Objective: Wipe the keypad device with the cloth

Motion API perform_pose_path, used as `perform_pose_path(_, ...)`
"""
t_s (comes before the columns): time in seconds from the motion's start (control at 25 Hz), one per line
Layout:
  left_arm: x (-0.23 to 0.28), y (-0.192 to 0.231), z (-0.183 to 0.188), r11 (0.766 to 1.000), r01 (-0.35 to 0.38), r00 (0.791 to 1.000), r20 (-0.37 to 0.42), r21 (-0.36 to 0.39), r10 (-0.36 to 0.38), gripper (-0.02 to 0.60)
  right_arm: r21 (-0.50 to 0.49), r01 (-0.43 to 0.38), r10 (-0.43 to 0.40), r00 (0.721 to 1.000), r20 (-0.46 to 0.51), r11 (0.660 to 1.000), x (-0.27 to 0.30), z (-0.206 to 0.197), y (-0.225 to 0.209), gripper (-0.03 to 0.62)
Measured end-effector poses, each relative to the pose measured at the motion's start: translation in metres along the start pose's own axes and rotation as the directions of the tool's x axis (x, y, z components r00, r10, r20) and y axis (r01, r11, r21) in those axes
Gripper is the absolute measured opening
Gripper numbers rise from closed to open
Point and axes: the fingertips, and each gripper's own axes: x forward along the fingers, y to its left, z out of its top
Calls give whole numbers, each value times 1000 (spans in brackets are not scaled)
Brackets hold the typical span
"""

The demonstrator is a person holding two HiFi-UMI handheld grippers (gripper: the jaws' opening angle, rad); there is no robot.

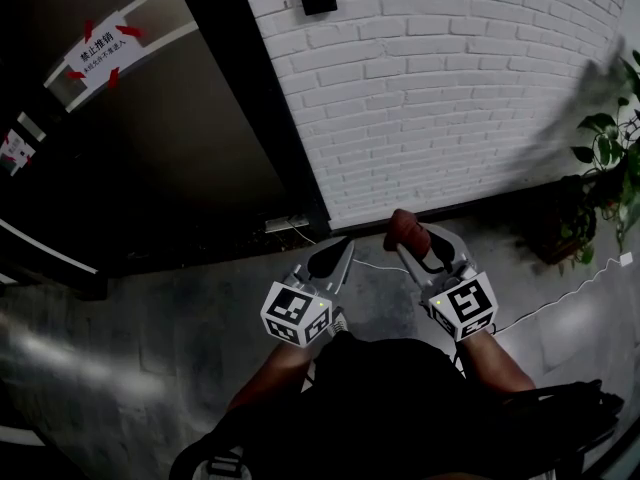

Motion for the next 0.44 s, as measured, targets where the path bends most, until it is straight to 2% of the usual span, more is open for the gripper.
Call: perform_pose_path(0.44,2,0,1,1000,2,1000,11,-7,-2,15,-4,-4,4,1000,0,1000,2,0,0,143)
